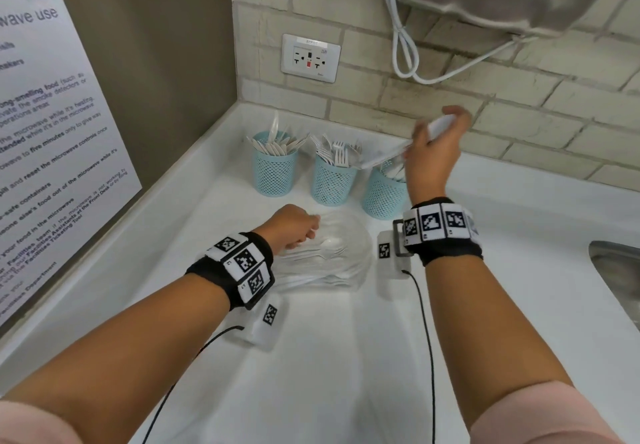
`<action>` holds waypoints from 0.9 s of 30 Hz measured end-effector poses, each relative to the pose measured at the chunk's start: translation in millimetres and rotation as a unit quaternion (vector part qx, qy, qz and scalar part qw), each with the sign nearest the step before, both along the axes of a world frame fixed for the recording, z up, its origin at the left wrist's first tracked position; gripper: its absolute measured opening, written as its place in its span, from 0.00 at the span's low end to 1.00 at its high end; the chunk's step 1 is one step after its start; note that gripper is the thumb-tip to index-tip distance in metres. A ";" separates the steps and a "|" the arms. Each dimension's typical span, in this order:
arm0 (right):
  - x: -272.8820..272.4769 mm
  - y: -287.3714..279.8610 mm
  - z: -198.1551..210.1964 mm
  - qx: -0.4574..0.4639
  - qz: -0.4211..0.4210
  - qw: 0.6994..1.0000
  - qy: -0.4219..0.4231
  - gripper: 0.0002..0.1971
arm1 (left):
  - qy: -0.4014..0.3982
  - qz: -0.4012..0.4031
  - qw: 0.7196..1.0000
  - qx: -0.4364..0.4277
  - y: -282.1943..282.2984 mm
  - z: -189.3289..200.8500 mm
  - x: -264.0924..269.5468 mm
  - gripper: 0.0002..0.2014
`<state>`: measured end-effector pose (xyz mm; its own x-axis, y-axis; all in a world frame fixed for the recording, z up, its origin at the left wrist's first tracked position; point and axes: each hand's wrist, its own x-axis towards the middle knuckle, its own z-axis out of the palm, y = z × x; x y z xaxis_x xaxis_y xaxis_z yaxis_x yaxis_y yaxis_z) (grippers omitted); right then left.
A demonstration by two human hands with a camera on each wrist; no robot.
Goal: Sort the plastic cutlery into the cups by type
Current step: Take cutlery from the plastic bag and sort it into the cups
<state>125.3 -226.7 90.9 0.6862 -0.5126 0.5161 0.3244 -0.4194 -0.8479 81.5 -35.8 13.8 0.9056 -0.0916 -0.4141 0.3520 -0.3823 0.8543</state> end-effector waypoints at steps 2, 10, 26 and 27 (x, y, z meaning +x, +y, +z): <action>7.1 -13.7 3.2 -0.037 -0.029 0.999 -0.023 0.09 | -0.037 -0.091 0.987 0.126 4.0 -3.3 0.3 0.13; 29.1 -21.3 -26.2 -0.192 -0.008 0.979 0.068 0.10 | -0.087 -0.239 0.918 0.303 6.5 -8.1 -5.4 0.21; 36.3 -13.3 -46.7 -0.479 -0.036 0.826 0.295 0.20 | -0.127 -0.262 0.885 0.362 10.2 -24.1 -2.3 0.23; 35.1 -13.0 -43.0 -0.486 -0.024 0.814 0.317 0.23 | -0.127 -0.261 0.882 0.372 10.5 -25.3 -3.1 0.23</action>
<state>160.4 -239.7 47.9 0.9639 -0.1076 0.2435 -0.0861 -0.9915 -0.0972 78.4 -25.3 -11.5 0.8923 -0.3129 -0.3255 -0.2051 -0.9231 0.3252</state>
